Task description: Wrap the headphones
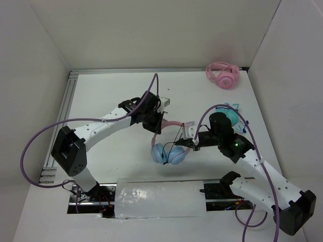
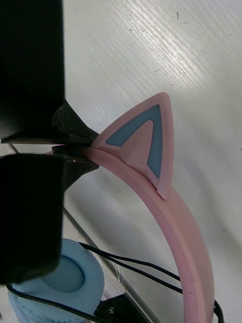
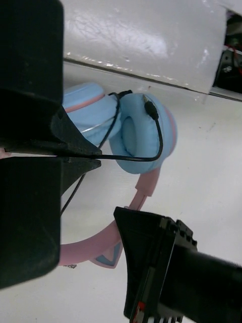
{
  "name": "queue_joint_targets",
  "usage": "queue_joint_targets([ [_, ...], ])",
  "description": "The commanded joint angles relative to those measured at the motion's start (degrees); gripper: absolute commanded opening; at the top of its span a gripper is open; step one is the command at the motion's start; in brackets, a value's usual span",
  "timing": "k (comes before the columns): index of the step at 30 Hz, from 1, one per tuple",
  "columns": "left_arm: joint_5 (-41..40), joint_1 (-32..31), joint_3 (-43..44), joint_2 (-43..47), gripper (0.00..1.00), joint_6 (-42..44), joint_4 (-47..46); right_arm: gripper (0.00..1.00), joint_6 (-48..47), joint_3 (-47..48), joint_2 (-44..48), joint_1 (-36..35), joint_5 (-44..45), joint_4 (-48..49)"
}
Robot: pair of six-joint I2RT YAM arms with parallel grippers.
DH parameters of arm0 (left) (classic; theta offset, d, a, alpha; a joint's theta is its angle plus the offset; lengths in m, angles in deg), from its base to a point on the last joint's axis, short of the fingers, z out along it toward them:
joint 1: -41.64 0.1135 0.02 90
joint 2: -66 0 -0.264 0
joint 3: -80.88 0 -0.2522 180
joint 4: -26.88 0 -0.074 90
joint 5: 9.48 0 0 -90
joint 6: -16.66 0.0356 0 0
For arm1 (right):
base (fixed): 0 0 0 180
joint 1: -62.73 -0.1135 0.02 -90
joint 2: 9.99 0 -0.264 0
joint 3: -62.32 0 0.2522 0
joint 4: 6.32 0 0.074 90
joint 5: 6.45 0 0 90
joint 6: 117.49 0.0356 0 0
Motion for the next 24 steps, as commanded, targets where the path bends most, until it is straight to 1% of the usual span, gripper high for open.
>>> queue_joint_targets([
  [1,-0.80,2.15,5.29,-1.32,0.00,-2.14,-3.40,0.02,-10.31,3.05,-0.25,-1.83,-6.25,-9.04],
  [3,-0.27,2.23,7.31,-2.37,0.00,-1.97,-3.67,0.06,-9.88,2.52,-1.04,-2.27,-4.48,-8.78],
  [7,-0.18,2.23,12.67,-7.19,0.00,-1.79,-2.62,0.12,-3.03,2.69,-3.77,-4.38,4.38,-5.45],
  [8,-0.44,2.15,15.21,-8.17,0.00,-1.96,-2.27,0.13,-1.36,2.26,-4.21,-5.17,8.93,-4.48],
  [9,-0.53,2.23,16.28,-9.05,0.00,-1.88,-1.65,0.15,1.52,2.43,-5.17,-5.44,11.06,-3.51],
  [11,-0.53,2.23,19.08,-11.77,0.00,-1.97,-1.30,0.19,2.51,2.51,-6.14,-5.79,15.19,-2.63],
  [13,-1.06,2.41,20.59,-14.31,0.00,-2.14,-0.86,0.23,5.76,2.69,-7.63,-5.88,18.89,-0.53],
  [14,-1.41,2.58,22.51,-15.20,0.00,-2.84,-0.42,0.27,6.55,3.13,-8.34,-5.88,22.73,-0.34],
  [15,-1.33,3.02,23.22,-15.99,0.00,-3.02,-0.15,0.30,7.61,3.48,-9.56,-5.96,24.34,-0.34],
  [16,-1.24,3.11,24.80,-17.39,0.00,-3.28,0.28,0.31,7.88,3.83,-10.18,-5.79,25.75,-0.60],
  [17,-1.32,3.29,25.25,-18.02,0.00,-3.55,0.37,0.35,8.49,4.18,-11.23,-5.88,28.20,-0.43],
  [18,-2.28,3.46,25.69,-18.37,0.00,-3.72,0.11,0.36,9.19,4.19,-11.68,-5.88,29.18,-0.08],
  [19,-2.81,3.46,26.39,-19.07,0.00,-3.90,0.11,0.39,10.16,4.27,-12.12,-5.88,29.80,0.62],
  [20,-3.08,3.46,26.48,-19.25,0.00,-3.81,-0.06,0.53,10.69,4.27,-12.64,-5.88,30.50,0.80],
  [21,-3.17,3.38,26.48,-19.34,0.00,-3.81,-0.41,0.56,10.95,4.36,-13.00,-5.96,31.29,0.89],
  [22,-3.78,3.29,26.57,-19.34,0.00,-3.90,-0.76,0.61,11.74,4.27,-13.26,-5.97,31.91,1.24],
  [23,-3.79,3.38,26.57,-19.17,0.00,-3.90,-0.85,0.74,12.27,4.45,-13.79,-5.88,32.61,1.33],
  [24,-3.79,3.38,26.40,-19.08,0.00,-3.81,-1.12,0.82,12.36,4.54,-14.05,-5.96,33.31,1.16],
])
